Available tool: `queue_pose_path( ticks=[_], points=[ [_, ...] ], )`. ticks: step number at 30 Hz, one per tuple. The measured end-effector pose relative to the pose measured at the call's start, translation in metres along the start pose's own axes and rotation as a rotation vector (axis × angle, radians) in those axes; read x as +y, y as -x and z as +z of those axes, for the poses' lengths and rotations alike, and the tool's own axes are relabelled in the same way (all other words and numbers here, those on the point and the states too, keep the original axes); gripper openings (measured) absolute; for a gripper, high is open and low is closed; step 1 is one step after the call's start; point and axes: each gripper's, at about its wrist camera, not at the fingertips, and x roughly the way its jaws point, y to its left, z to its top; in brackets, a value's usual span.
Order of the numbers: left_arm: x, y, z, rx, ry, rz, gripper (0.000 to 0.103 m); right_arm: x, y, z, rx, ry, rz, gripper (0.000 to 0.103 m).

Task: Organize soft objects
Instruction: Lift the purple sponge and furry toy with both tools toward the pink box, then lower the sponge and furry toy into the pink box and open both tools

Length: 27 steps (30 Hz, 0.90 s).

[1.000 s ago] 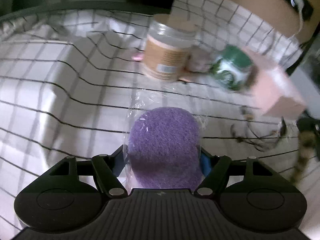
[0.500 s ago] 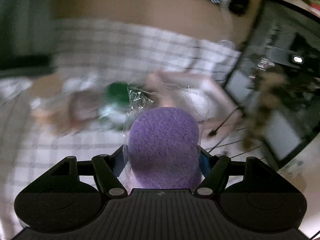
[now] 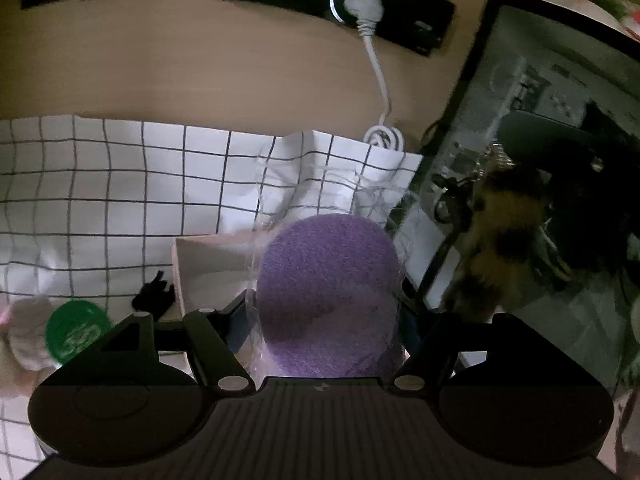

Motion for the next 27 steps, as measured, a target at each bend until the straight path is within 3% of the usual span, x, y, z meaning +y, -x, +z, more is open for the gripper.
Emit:
queue_pose_path(
  ticks=[6,10,16,18,22,24,25,27],
  points=[
    [0.018,-0.036,0.008,0.008,0.078,-0.053,0.077,-0.009,-0.023,0.001,0.005,0.017,-0.015,0.011],
    [0.014,-0.050,0.007,-0.003,-0.019,0.091,0.077,-0.016,-0.038,0.000,0.037,-0.021,-0.026,0.011],
    [0.005,-0.044,0.003,-0.021,-0.148,0.152,0.077,-0.029,-0.047,0.009,0.066,-0.109,-0.048,0.011],
    [0.003,-0.041,0.002,-0.023,-0.165,0.119,0.077,-0.034,-0.049,0.016,0.056,-0.134,-0.058,0.011],
    [0.011,-0.043,0.005,-0.017,-0.108,-0.023,0.079,-0.041,-0.052,0.032,0.028,-0.191,-0.059,0.011],
    [0.016,-0.043,0.006,-0.039,-0.090,-0.023,0.078,-0.043,-0.054,0.037,0.023,-0.221,-0.056,0.011],
    [0.020,-0.044,0.007,-0.027,-0.069,-0.036,0.078,-0.043,-0.055,0.039,0.024,-0.227,-0.053,0.011],
    [0.035,-0.053,0.009,0.064,0.039,-0.151,0.081,-0.040,-0.056,0.039,0.024,-0.217,-0.051,0.011]
  ],
)
